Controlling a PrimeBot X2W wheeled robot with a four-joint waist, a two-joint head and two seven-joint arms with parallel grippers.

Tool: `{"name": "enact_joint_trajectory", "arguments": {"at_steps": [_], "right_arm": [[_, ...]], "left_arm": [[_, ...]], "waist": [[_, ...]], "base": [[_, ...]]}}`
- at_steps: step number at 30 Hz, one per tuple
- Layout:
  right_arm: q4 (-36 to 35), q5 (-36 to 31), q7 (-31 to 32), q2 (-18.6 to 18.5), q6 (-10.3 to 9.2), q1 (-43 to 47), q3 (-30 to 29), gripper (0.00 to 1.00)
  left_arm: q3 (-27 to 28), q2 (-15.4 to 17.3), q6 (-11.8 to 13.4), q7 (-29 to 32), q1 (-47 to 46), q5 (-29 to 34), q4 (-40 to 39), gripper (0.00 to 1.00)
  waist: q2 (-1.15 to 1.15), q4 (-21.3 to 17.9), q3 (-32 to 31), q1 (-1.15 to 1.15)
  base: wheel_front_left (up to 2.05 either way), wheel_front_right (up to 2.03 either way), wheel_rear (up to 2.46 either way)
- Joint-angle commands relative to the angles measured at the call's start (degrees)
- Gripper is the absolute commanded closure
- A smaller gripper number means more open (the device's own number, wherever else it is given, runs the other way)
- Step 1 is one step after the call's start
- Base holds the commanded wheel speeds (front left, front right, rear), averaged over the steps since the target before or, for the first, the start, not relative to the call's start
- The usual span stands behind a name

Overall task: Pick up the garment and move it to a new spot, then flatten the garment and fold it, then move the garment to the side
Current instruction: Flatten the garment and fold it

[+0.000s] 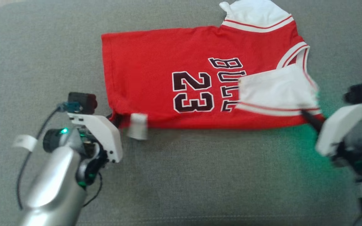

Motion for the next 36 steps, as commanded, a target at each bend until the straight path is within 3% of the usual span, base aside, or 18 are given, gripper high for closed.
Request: {"name": "enact_joint_trajectory", "arguments": {"at_steps": [1,4,5,9,12,18,19,20,21,25,29,32,36], "right_arm": [[-3.75,1.56,1.53,-2.74,0.43,-1.56,-0.63,1.00],[-8.41,4.27,6.24,-6.19,0.43,0.18,-3.82,1.00],[-11.57,5.88,9.53,-8.24,0.43,2.35,-5.89,1.00],[-18.29,7.30,15.86,-10.70,0.43,8.07,-9.38,1.00],[-21.88,7.34,18.13,-9.73,0.43,12.48,-11.12,1.00],[-23.80,4.54,16.99,-6.24,0.43,18.97,-9.75,1.00],[-24.19,4.00,16.55,-6.47,0.43,19.67,-9.12,0.82],[-24.59,3.64,15.93,-6.74,0.43,20.07,-8.77,0.00],[-25.02,3.22,15.39,-7.19,0.43,20.17,-8.76,0.00],[-28.29,2.74,13.96,-9.59,0.43,17.04,-10.05,0.00],[-29.97,1.05,12.86,-11.43,0.43,7.46,-9.50,0.00],[-27.28,-1.01,12.53,-12.13,0.43,-2.05,-6.28,0.00],[-19.44,-5.36,11.10,-12.31,0.43,-14.67,-1.06,0.00]], "left_arm": [[2.20,2.79,-0.57,1.70,-0.62,-0.90,-3.88,1.00],[3.07,5.50,-1.65,7.94,2.48,-4.21,-11.09,1.00],[3.84,6.71,-1.95,12.64,5.71,-7.68,-16.44,1.00],[5.95,9.27,-0.59,19.46,12.96,-13.34,-27.12,1.00],[6.67,10.39,1.42,20.49,18.24,-13.93,-32.41,1.00],[5.72,8.51,3.91,17.32,25.54,-12.93,-35.09,1.00],[5.55,8.35,4.30,16.43,26.08,-12.12,-34.97,0.99],[5.27,8.53,4.43,15.67,26.42,-11.11,-34.93,0.53],[5.20,8.78,4.66,14.81,26.58,-10.04,-35.03,0.04],[6.06,10.10,6.37,12.55,25.21,-6.08,-37.47,0.00],[6.49,10.11,7.80,12.74,19.57,-3.47,-40.11,0.00],[5.64,9.25,8.04,14.13,11.97,-1.65,-38.29,0.00],[3.69,6.72,8.17,14.96,0.16,1.32,-30.18,0.00]], "waist": [[0.00,0.23,-0.50,0.00],[0.00,0.52,-1.19,0.00],[0.00,0.67,-1.45,0.00],[0.00,0.72,-1.56,0.00],[0.00,0.55,-1.45,0.00],[0.00,0.52,-1.16,0.00],[0.00,0.55,-1.17,0.00],[0.00,0.59,-1.17,0.00],[0.00,0.62,-1.20,0.00],[0.00,0.78,-0.69,0.00],[0.00,1.51,2.06,0.00],[0.00,3.25,5.94,0.00],[0.00,6.66,11.17,0.00]], "base": [[0.00,0.00,0.00],[0.00,0.00,0.00],[0.00,0.00,0.00],[0.00,0.00,0.00],[0.00,0.00,0.00],[0.00,0.00,0.00],[0.00,0.00,0.00],[0.00,0.00,0.00],[0.00,0.00,0.00],[0.00,0.00,0.00],[0.00,0.00,0.00],[0.00,0.00,0.00],[0.00,0.00,0.00]]}}
